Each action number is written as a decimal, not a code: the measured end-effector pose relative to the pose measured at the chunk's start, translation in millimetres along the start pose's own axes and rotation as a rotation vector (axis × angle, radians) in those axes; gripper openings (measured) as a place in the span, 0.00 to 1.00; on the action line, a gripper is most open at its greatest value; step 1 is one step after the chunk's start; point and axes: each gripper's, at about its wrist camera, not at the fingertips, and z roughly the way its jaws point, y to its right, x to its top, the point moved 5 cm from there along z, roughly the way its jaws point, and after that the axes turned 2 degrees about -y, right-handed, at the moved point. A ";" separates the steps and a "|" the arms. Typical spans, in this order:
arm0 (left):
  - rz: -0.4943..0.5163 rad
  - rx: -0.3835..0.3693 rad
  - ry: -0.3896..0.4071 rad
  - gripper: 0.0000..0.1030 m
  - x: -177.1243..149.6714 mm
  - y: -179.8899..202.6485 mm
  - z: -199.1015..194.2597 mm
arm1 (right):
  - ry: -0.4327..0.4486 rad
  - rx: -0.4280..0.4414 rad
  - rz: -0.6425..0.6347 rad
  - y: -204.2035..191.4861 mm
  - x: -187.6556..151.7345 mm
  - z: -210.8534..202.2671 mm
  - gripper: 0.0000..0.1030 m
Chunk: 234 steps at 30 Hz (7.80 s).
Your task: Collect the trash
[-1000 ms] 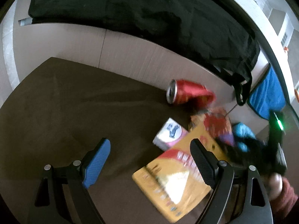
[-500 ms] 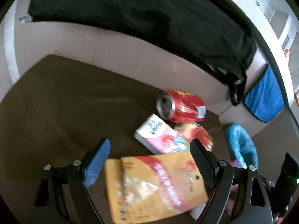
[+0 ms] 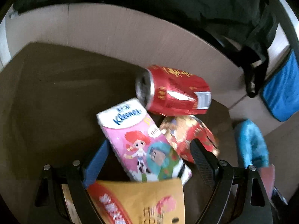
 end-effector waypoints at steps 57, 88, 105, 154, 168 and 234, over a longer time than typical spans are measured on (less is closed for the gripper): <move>0.336 -0.071 0.516 0.53 -30.0 98.2 -230.6 | 0.309 -0.080 -0.161 -59.9 82.4 -122.0 0.67; 0.566 -0.221 0.358 0.53 -65.7 285.3 -125.9 | 0.353 -0.296 0.024 123.9 48.0 -172.3 0.67; 0.551 -0.215 0.241 0.53 -62.1 290.4 -53.6 | 0.275 -0.270 0.084 163.2 45.1 -125.6 0.67; 0.290 -0.188 0.255 0.70 -8.7 148.3 -91.3 | 0.264 -0.305 0.001 118.0 41.5 -118.3 0.77; -0.015 -0.218 0.115 0.70 33.8 4.6 -36.5 | 0.129 -0.171 -0.053 32.6 48.9 -35.0 0.77; -0.144 0.002 0.364 0.58 -104.8 -203.6 -234.0 | -0.456 0.240 -0.542 -221.6 -70.5 113.5 0.78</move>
